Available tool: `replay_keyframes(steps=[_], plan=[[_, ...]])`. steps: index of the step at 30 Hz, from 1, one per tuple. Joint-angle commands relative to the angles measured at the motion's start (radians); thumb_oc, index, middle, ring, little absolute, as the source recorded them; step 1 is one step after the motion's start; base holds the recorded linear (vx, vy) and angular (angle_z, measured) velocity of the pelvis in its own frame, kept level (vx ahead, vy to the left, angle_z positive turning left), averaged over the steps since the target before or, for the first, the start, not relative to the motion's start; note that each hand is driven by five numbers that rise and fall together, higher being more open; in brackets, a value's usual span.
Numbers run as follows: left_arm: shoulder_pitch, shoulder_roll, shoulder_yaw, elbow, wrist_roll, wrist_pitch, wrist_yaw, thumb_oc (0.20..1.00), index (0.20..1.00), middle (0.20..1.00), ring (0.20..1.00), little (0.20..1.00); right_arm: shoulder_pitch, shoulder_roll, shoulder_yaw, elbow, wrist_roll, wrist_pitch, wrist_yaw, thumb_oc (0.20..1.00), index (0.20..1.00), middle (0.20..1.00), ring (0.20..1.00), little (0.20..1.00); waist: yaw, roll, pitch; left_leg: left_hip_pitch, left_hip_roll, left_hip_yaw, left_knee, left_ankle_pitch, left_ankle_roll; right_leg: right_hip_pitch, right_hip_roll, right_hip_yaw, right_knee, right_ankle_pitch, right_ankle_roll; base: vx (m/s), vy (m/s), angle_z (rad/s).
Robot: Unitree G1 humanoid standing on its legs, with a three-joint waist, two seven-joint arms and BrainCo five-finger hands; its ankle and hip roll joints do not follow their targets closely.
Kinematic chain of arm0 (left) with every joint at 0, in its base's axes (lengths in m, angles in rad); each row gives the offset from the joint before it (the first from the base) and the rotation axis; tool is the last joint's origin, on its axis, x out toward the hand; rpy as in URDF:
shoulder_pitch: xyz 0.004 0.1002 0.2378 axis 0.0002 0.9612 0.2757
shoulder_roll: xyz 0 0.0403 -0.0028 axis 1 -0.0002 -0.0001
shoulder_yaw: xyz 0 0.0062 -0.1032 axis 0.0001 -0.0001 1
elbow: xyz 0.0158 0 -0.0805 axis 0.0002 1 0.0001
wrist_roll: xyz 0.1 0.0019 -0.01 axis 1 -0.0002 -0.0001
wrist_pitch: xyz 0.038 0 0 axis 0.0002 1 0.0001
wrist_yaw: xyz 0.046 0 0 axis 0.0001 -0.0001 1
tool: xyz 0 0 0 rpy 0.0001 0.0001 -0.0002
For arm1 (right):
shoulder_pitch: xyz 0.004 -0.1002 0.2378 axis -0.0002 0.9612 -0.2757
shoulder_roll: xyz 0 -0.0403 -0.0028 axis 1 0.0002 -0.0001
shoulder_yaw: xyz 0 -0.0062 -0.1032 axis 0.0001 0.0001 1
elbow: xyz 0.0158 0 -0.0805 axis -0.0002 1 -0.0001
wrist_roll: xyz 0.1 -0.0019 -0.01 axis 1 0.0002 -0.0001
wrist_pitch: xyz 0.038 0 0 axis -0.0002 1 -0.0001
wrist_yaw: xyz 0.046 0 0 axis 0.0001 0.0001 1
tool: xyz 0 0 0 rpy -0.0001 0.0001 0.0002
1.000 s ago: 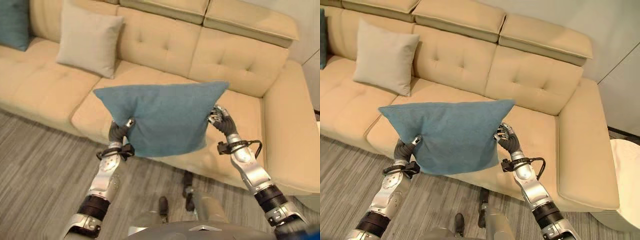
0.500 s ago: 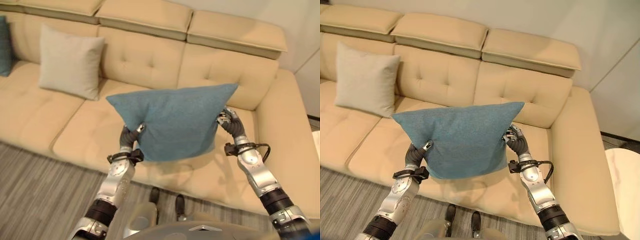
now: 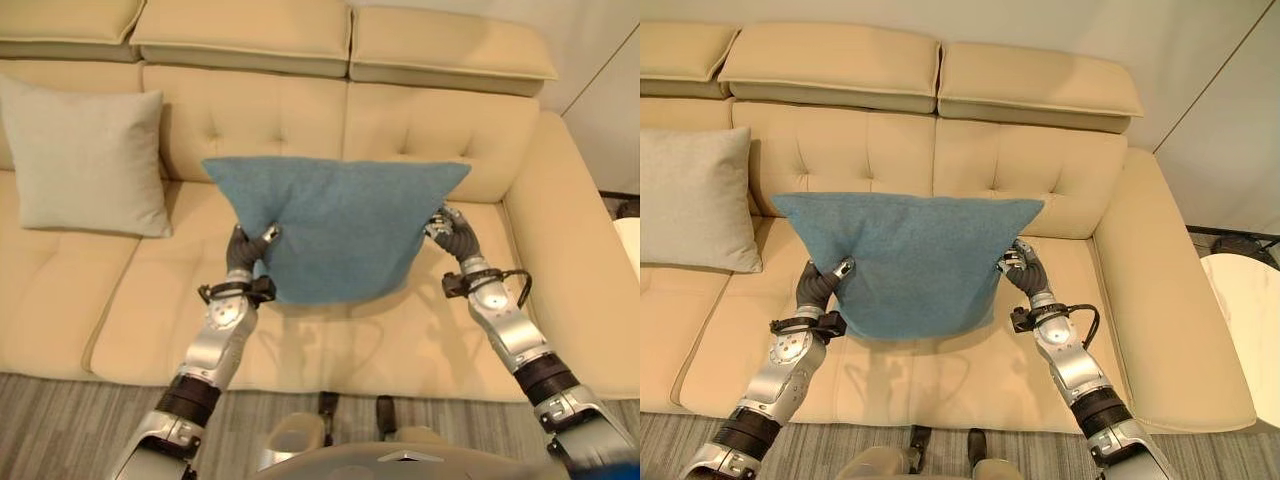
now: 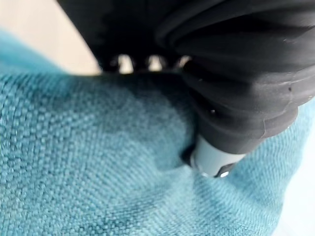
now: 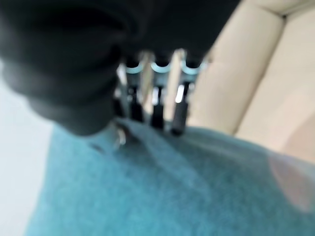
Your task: Pick up all the scattered cushions and arrange them neatly on the sofa.
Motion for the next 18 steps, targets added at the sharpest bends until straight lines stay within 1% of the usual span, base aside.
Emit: replay_keyframes(steps=[1, 2, 3, 5, 6, 9, 12, 13, 15, 18], plan=[[-0.211, -0.069, -0.063, -0.058, 0.011, -0.122, -0.013, 0.2, 0.2, 0.2, 0.2, 0.2, -0.176, 0.052, 0.061, -0.035, 0.009, -0.076, -0.007, 0.2, 0.2, 0.2, 0.2, 0.2, 0.006, 0.005, -0.077, 0.027, 0.037, -0.012, 0.003, -0.026, -0.051, -0.028, 0.033, -0.035, 0.011, 0.076, 0.032, -0.08, -0.023, -0.06], [-0.311, -0.05, -0.073, -0.004, -0.009, -0.137, 0.02, 0.2, 0.2, 0.2, 0.2, 0.2, -0.277, 0.052, 0.102, 0.02, 0.015, -0.067, -0.026, 0.2, 0.2, 0.2, 0.2, 0.2, 0.003, 0.018, -0.061, 0.002, 0.039, -0.007, 0.003, -0.018, -0.053, -0.061, 0.035, -0.031, 0.013, 0.086, 0.033, -0.08, -0.023, -0.06], [-0.314, -0.049, -0.073, -0.001, -0.009, -0.138, 0.02, 0.2, 0.2, 0.2, 0.2, 0.2, -0.28, 0.052, 0.102, 0.022, 0.016, -0.068, -0.026, 0.2, 0.2, 0.2, 0.2, 0.2, 0.003, 0.018, -0.06, 0.001, 0.039, -0.007, 0.003, -0.017, -0.053, -0.063, 0.035, -0.031, 0.013, 0.086, 0.033, -0.11, -0.023, -0.09], [-0.389, -0.042, -0.087, 0.04, -0.028, -0.152, 0.037, 0.2, 0.2, 0.2, 0.2, 0.2, -0.351, 0.048, 0.12, 0.067, 0.025, -0.068, -0.044, 0.2, 0.2, 0.2, 0.2, 0.2, 0.002, 0.025, -0.045, -0.034, 0.04, -0.009, 0.003, -0.007, -0.055, -0.102, 0.037, -0.033, 0.016, 0.094, 0.033, -0.14, -0.025, -0.12], [-0.484, -0.026, -0.111, 0.094, -0.04, -0.166, 0.061, 0.2, 0.2, 0.2, 0.2, 0.2, -0.446, 0.04, 0.139, 0.112, 0.041, -0.068, -0.066, 0.2, 0.2, 0.2, 0.2, 0.2, 0.001, 0.03, -0.026, -0.079, 0.042, -0.016, 0.003, 0.007, -0.058, -0.152, 0.04, -0.036, 0.019, 0.105, 0.035, -0.2, -0.042, -0.04], [-0.602, -0.006, -0.141, 0.173, -0.059, -0.182, 0.082, 0.2, 0.2, 0.2, 0.2, 0.2, -0.56, 0.03, 0.161, 0.176, 0.067, -0.072, -0.09, 0.2, 0.2, 0.2, 0.2, 0.2, -0.001, 0.031, -0.012, -0.143, 0.045, -0.026, 0.003, 0.032, -0.064, -0.221, 0.043, -0.045, 0.026, 0.124, 0.036, -0.11, -0.035, 0.01], [-0.725, 0.003, -0.175, 0.271, -0.098, -0.198, 0.091, 0.2, 0.2, 0.2, 0.2, 0.2, -0.676, 0.016, 0.19, 0.245, 0.082, -0.077, -0.119, 0.2, 0.2, 0.2, 0.2, 0.2, -0.013, 0.027, -0.002, -0.222, 0.049, -0.038, 0.003, 0.057, -0.076, -0.294, 0.043, -0.049, 0.022, 0.148, 0.043, -0.07, -0.015, 0.02], [-0.728, 0.003, -0.175, 0.273, -0.099, -0.199, 0.089, 0.2, 0.2, 0.2, 0.2, 0.2, -0.679, 0.016, 0.19, 0.247, 0.083, -0.078, -0.118, 0.2, 0.2, 0.2, 0.2, 0.2, -0.013, 0.027, -0.004, -0.225, 0.049, -0.039, 0.003, 0.057, -0.076, -0.297, 0.043, -0.049, 0.022, 0.148, 0.043, -0.05, -0.006, -0.03], [-0.839, 0.017, -0.19, 0.376, -0.125, -0.207, 0.101, 0.2, 0.2, 0.2, 0.2, 0.2, -0.763, 0.026, 0.201, 0.302, 0.104, -0.088, -0.148, 0.2, 0.2, 0.2, 0.2, 0.2, -0.022, 0.012, 0.005, -0.298, 0.052, -0.045, 0.003, 0.069, -0.086, -0.364, 0.054, -0.04, 0.009, 0.172, 0.052, -0.04, -0.011, -0.05], [-0.887, 0.018, -0.2, 0.418, -0.135, -0.209, 0.1, 0.2, 0.2, 0.2, 0.2, 0.2, -0.801, 0.025, 0.21, 0.328, 0.103, -0.091, -0.159, 0.2, 0.2, 0.2, 0.2, 0.2, -0.023, 0.004, 0.001, -0.334, 0.051, -0.046, 0.003, 0.074, -0.09, -0.4, 0.058, -0.036, 0.008, 0.181, 0.057, -0.01, 0.005, -0.07]])
